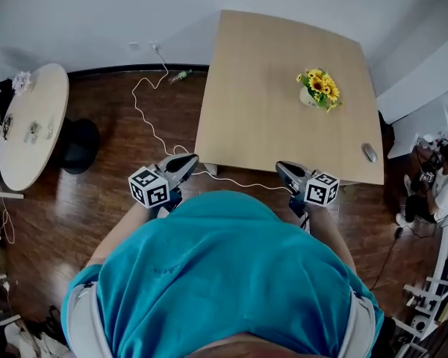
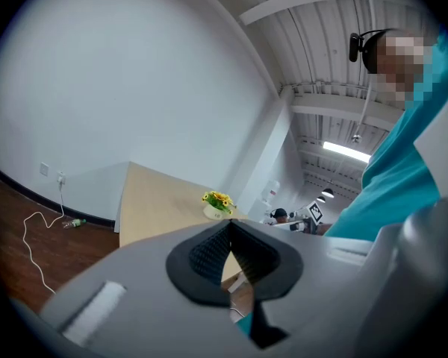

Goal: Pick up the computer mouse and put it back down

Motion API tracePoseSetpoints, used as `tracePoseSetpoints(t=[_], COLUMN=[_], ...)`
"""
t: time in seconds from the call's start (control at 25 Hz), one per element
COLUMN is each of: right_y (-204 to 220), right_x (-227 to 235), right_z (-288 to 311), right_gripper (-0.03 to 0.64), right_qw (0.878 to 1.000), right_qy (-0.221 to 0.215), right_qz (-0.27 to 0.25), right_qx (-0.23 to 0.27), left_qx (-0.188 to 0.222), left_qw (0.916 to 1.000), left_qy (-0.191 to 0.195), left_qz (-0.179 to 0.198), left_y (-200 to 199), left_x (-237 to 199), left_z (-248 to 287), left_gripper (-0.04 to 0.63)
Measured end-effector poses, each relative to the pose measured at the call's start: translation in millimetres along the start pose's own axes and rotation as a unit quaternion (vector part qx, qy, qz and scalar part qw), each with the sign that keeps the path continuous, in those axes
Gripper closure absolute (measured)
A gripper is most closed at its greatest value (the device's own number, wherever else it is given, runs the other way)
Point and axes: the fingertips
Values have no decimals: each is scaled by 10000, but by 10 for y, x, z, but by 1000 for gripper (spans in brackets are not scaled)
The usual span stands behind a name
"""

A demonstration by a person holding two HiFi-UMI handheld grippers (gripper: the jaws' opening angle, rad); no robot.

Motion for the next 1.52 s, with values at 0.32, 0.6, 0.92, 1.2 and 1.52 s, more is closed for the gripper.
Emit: tracePoseSetpoints(t=[0.32,0.6,0.92,1.2,1.52], right_y=[55,-3,168,-63,-291], right_x=[-121,-520,-1084,-1259,-1177], right_z=[263,807,2048,2442,2385], right_gripper=[616,616,615,617,617], right_qw=[9989,9992,9995,9975,9960], right_qy=[-322,-202,8,270,376], right_qz=[-208,-324,-297,-600,-772], right_qx=[-285,-80,-52,255,246], left_qx=[168,322,159,234,364], left_qw=[9996,9995,9990,9974,9970], left_qy=[-210,-13,351,548,520], left_qz=[5,20,242,404,453], left_y=[-76,-174,-224,-401,-513], left_x=[76,-456,-1293,-1549,-1478], left_z=[-115,-555,-1371,-1437,-1353], left_gripper=[591,591,591,591,591])
Point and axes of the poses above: the fingertips, and each gripper's own axes: z forward along the fingers, x to its right, y out of its underside, and after that the axes turned 9 degrees about z, right-handed
